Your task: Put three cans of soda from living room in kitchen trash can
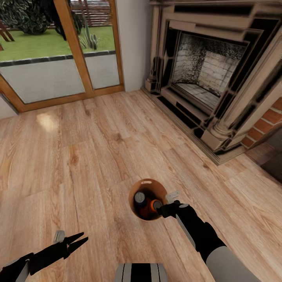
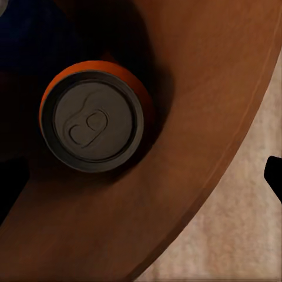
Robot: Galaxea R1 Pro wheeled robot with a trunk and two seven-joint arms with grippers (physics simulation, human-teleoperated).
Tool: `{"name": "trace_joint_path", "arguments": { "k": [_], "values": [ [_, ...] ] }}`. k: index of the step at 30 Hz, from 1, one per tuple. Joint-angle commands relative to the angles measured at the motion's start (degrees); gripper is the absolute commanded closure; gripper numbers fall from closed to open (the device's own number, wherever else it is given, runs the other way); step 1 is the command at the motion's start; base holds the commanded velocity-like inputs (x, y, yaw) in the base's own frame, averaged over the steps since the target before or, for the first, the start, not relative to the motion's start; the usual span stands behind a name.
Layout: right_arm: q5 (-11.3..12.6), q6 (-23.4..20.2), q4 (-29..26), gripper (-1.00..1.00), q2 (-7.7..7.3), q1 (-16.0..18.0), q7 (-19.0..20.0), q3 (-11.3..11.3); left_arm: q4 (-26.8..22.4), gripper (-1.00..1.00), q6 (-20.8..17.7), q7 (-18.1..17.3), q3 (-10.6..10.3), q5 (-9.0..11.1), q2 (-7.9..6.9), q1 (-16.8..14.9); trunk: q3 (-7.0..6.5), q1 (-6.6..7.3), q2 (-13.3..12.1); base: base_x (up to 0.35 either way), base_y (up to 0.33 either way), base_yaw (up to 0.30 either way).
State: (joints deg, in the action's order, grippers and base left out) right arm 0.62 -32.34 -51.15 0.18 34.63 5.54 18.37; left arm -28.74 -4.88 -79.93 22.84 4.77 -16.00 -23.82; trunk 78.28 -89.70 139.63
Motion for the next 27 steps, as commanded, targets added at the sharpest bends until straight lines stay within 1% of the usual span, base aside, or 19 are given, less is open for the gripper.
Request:
{"name": "trace_joint_path", "arguments": {
  "k": [1, 9, 17, 27],
  "values": [
    [0.0, 0.0, 0.0, -1.0, 0.0, 0.0, 0.0, 0.0, 0.0, -1.0, 0.0, 0.0, 0.0, 0.0, 0.0, 0.0, 0.0, 0.0, 0.0, -0.008, 0.0, 0.0],
    [-0.1, 0.0, 0.0, -1.0, 0.0, 0.0, 0.0, 0.0, 0.0, -1.0, 0.0, 0.0, 0.0, 0.0, 0.0, 0.0, 0.0, 0.0, 0.0, 0.001, 0.0, 0.0],
    [0.0, 0.0, 0.0, -1.0, 0.0, 0.0, 0.0, 0.0, 0.0, -1.0, 0.0, 0.0, 0.0, 0.0, 0.0, 0.0, 0.0, 0.0, 0.0, 0.129, 0.0, 0.0],
    [-0.1, 0.0, 0.0, -1.0, 0.0, 0.0, 0.0, 0.0, 0.0, -1.0, 0.0, 0.0, -0.1, 0.0, -0.01, 0.0, 0.0, 0.0, 0.0, 0.028, 0.0, 0.0]
  ]
}}
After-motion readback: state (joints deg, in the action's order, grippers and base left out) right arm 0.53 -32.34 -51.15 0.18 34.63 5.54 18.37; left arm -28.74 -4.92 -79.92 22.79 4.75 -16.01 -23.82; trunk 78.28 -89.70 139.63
